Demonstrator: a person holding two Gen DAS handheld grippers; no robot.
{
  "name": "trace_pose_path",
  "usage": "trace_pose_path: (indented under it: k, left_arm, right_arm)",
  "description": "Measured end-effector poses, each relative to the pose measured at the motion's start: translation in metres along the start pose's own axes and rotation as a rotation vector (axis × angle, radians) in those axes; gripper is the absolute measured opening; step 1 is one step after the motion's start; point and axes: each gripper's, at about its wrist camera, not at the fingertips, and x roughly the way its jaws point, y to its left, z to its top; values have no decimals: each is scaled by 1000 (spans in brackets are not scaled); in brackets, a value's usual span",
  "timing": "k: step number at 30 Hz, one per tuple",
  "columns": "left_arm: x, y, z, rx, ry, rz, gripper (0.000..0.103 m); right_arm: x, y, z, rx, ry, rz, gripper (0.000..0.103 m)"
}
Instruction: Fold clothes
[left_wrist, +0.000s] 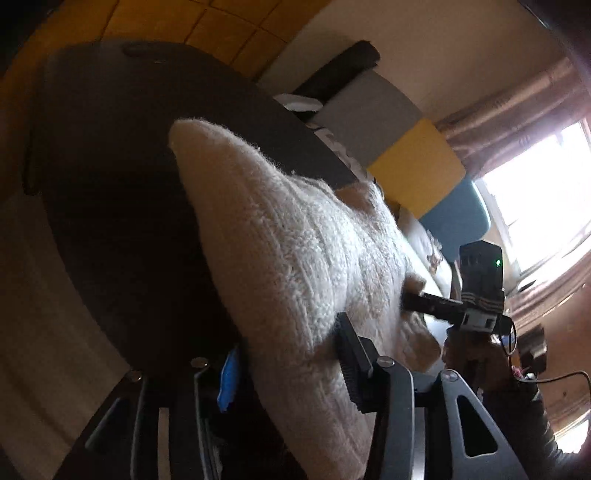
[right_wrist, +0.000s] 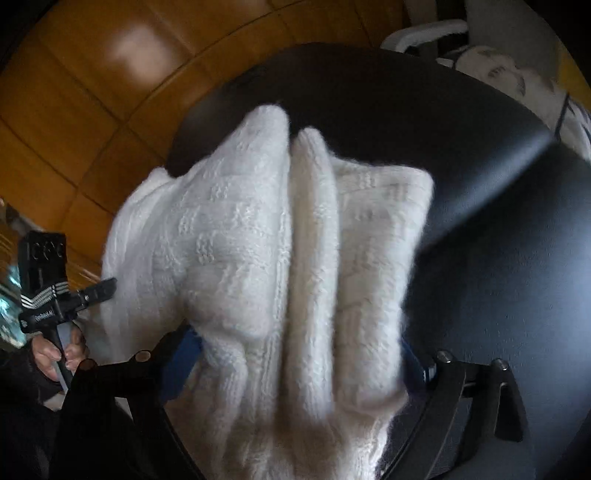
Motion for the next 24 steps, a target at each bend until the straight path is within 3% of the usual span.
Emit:
trace_pose_path:
  k: [2, 6, 9, 11, 15, 18, 22, 24]
  left_arm:
    - [-7, -3, 1, 36, 0, 35, 47]
    - [-31, -15, 0, 159, -84, 130, 45]
    - [-49, -29, 1, 275, -217, 159, 45]
    - [-41, -41, 7, 318, -244, 163, 45]
    - [-12, -58, 23, 335, -234, 162, 45]
    - [18, -54, 33, 319, -183, 173, 45]
    - [45, -46, 39, 345, -105, 207, 46]
    - [42, -47, 42, 337, -108, 194, 46]
  right_arm:
    - [-22, 6, -8, -26, -36, -33, 94]
    - [-68, 42, 0, -187, -160, -131, 94]
    - [-89, 76, -3, -301, -194, -39, 94]
    - [-79, 98, -4, -366, -171, 27, 94]
    - [-38, 114, 3, -396, -83, 132, 94]
    - [2, 85, 20, -321, -9, 8, 94]
    - [-9, 49, 9, -184, -119, 97, 93]
    - [-14, 49, 3, -201, -134, 102, 93]
